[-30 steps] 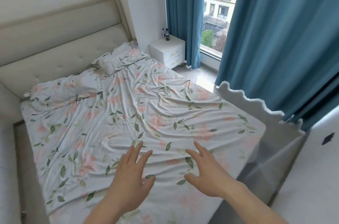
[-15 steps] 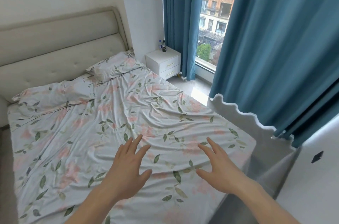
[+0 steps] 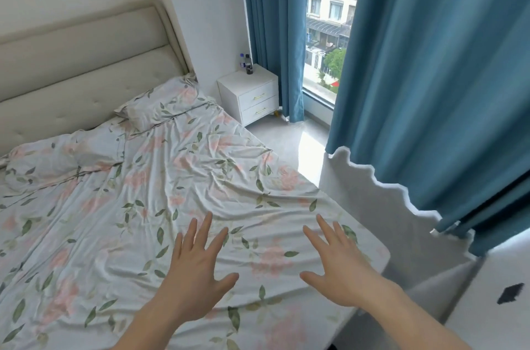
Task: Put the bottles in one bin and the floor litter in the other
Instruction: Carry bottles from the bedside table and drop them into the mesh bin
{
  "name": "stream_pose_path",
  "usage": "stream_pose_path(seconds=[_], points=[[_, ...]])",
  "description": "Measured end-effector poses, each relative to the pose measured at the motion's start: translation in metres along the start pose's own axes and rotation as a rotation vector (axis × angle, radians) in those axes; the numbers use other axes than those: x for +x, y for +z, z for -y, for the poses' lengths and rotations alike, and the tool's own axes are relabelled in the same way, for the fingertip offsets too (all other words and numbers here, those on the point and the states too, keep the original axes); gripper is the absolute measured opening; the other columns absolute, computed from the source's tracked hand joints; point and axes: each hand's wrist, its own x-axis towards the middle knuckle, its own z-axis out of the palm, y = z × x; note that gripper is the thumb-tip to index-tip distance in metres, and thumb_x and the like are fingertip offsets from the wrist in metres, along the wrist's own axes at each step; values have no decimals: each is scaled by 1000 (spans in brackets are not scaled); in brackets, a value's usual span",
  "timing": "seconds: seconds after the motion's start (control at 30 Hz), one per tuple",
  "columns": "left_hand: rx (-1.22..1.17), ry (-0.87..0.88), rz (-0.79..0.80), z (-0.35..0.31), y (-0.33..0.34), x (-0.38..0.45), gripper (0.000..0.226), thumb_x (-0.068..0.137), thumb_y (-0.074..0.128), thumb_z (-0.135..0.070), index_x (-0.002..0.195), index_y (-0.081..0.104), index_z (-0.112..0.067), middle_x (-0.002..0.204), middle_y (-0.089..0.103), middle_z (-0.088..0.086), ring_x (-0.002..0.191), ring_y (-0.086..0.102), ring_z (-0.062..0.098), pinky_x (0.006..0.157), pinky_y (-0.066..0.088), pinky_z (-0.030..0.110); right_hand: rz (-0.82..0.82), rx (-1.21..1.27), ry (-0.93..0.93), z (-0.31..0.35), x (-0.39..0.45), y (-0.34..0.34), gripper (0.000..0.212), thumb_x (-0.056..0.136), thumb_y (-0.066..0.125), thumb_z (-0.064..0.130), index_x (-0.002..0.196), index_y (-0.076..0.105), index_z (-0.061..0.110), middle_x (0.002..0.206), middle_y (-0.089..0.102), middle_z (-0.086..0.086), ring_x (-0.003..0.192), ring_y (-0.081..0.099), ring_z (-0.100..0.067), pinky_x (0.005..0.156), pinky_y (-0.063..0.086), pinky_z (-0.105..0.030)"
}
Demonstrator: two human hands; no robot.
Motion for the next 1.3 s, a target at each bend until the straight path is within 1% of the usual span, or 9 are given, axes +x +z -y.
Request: stream_pose_path(seconds=[0.13,0.3,0.57,0.67,0.77,0.93,1.07,1.17,1.3], points=[[-5,3,-36,-71,-21,50,101,71,13,-86,159,-10,-41,154,-48,-9,146,-41,23,123,-18,49,-32,-73,16,-68,15,-57,88,97,44,64,160,-12,37,162,-34,7,153,-25,-30,126,0,-53],[9,-23,-85,-119,-44,87,102,71,11,-85,159,-12,-40,154,-50,-7,142,-46,23,122,-19,50,-70,-75,23,-120,31,-101,87,97,44,63,160,-11,38,162,-35,7,153,-26,-30,126,3,-54],[21,22,-114,-159,-50,121,101,72,8,-83,160,-10,-39,154,-50,-5,145,-43,24,123,-16,51,-80,-99,31,-153,29,-126,90,93,39,72,160,-10,37,162,-34,9,152,-26,-29,125,1,-56],[-11,74,-128,-182,-49,142,101,72,8,-83,160,-12,-39,153,-50,-7,144,-44,23,124,-15,51,-133,-88,78,-178,25,-136,91,93,43,70,160,-9,38,162,-34,10,153,-25,-29,126,2,-56],[-3,131,-98,-208,-46,161,100,73,9,-82,160,-12,-38,155,-49,-7,145,-43,23,123,-15,51,-116,-96,133,-209,24,-141,93,92,45,70,160,-10,39,163,-32,8,153,-24,-31,125,4,-57],[9,136,-124,-248,-48,210,93,83,17,-80,159,-14,-39,154,-49,-7,144,-44,22,124,-15,50,-128,-73,126,-264,53,-168,92,91,47,68,160,-8,39,163,-33,8,152,-26,-29,125,4,-56],[-24,86,-157,-288,-48,265,95,77,9,-82,160,-10,-40,157,-44,-8,146,-41,20,122,-17,47,-104,-56,62,-318,102,-207,91,93,48,65,160,-6,39,163,-33,9,152,-26,-29,126,3,-54],[-77,3,-172,-333,-43,315,94,79,16,-79,161,-3,-38,159,-41,-9,148,-37,20,125,-13,48,-117,-48,-2,-367,142,-248,88,93,49,63,160,-2,38,163,-32,8,152,-26,-29,126,4,-51],[-128,-52,-142,-420,-58,382,87,90,33,-73,160,-6,-41,157,-44,-12,148,-38,19,125,-12,48,-82,-70,-62,-440,171,-313,87,94,50,62,160,-3,38,162,-31,11,153,-21,-24,126,7,-50]])
